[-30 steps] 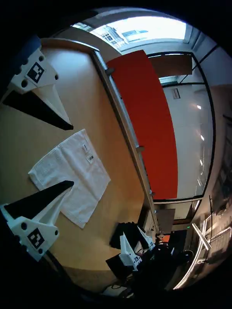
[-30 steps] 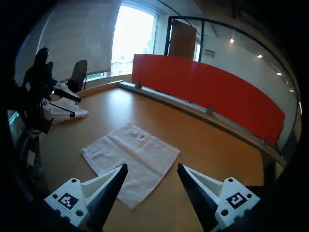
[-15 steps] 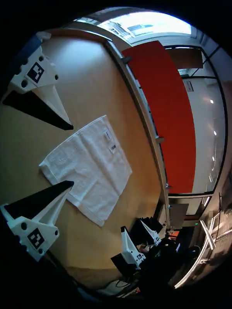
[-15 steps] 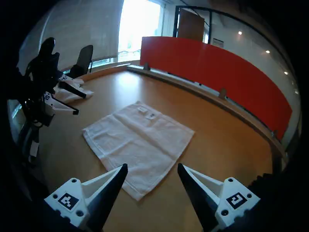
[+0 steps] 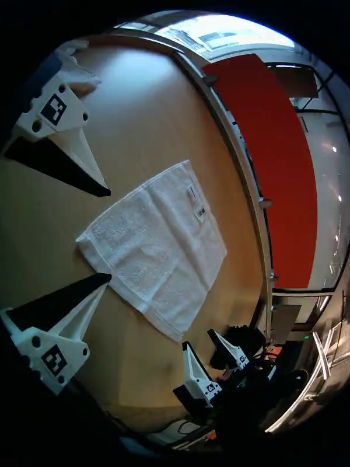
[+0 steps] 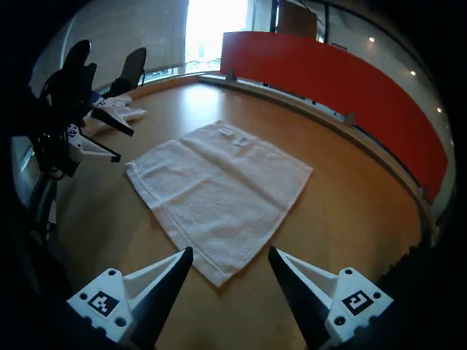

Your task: Fold towel

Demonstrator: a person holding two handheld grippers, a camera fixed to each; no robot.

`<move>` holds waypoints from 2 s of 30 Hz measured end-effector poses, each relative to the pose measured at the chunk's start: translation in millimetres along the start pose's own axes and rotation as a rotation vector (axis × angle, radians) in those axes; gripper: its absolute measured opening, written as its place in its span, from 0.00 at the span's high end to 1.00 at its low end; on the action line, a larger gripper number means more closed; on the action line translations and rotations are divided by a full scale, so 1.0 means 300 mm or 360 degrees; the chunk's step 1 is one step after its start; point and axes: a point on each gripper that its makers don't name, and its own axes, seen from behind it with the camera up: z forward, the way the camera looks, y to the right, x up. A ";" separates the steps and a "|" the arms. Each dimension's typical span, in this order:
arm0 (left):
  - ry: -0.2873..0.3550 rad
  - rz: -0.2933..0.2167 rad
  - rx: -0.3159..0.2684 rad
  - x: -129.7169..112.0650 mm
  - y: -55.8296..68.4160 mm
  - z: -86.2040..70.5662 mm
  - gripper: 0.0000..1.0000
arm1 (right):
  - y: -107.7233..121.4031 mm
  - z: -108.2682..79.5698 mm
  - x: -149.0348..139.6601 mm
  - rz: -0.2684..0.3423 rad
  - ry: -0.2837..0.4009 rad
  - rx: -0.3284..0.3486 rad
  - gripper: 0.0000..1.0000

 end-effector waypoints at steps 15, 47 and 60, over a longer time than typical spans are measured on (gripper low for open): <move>-0.0182 -0.0020 -0.0060 -0.102 0.029 0.062 0.03 | -0.002 0.042 -0.095 0.0008 -0.0109 0.0035 0.03; -0.0318 -0.0012 -0.0070 -0.143 0.057 0.098 0.23 | -0.033 0.048 -0.135 -0.0003 -0.0178 0.0153 0.54; -0.0335 -0.0017 -0.0058 -0.143 0.071 0.088 0.66 | -0.034 0.047 -0.144 0.0016 -0.0172 0.0135 0.79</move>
